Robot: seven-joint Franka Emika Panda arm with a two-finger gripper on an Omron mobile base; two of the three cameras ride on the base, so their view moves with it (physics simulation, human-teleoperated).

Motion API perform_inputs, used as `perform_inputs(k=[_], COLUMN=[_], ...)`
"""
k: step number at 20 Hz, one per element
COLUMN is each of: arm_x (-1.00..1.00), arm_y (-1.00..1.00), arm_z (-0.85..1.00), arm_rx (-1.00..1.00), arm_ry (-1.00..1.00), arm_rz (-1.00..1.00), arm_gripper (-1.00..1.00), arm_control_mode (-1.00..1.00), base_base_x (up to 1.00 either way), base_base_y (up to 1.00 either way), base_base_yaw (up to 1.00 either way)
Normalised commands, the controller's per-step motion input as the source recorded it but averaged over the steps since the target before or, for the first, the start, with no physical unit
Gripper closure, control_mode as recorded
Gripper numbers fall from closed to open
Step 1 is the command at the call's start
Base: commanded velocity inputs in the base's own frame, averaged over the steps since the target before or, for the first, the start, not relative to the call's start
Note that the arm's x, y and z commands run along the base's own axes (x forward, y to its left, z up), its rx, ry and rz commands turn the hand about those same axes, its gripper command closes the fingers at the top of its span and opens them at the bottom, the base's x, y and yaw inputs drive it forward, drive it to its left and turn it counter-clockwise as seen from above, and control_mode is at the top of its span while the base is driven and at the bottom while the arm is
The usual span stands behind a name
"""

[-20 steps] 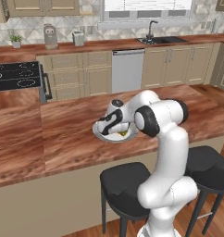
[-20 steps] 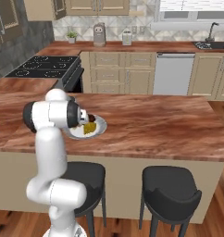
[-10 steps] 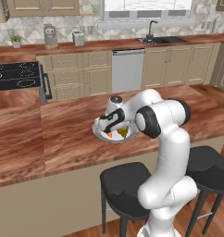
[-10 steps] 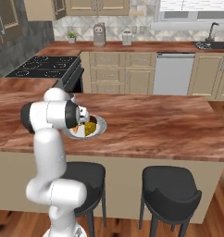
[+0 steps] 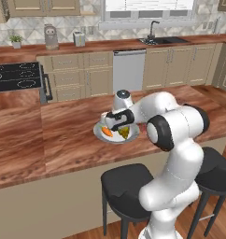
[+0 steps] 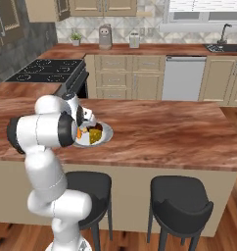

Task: Take the cheese, steak, and carrot from the fridge and place them on the plate on the dining counter to create an appetizer plate.

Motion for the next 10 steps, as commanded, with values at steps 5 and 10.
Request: perform_inputs(k=[5, 10], arm_x=[-0.96, -1.00], arm_y=[-0.38, -0.31], arm_z=[0.88, 0.60], arm_rx=[0.00, 0.00], arm_ry=[-0.20, -0.16], arm_rz=[-0.02, -0.05], arm_gripper=[-1.00, -1.00], arm_control_mode=[-1.00, -1.00], base_base_x=[0.00, 0.00], base_base_y=[0.00, 0.00], base_base_yaw=[0.00, 0.00])
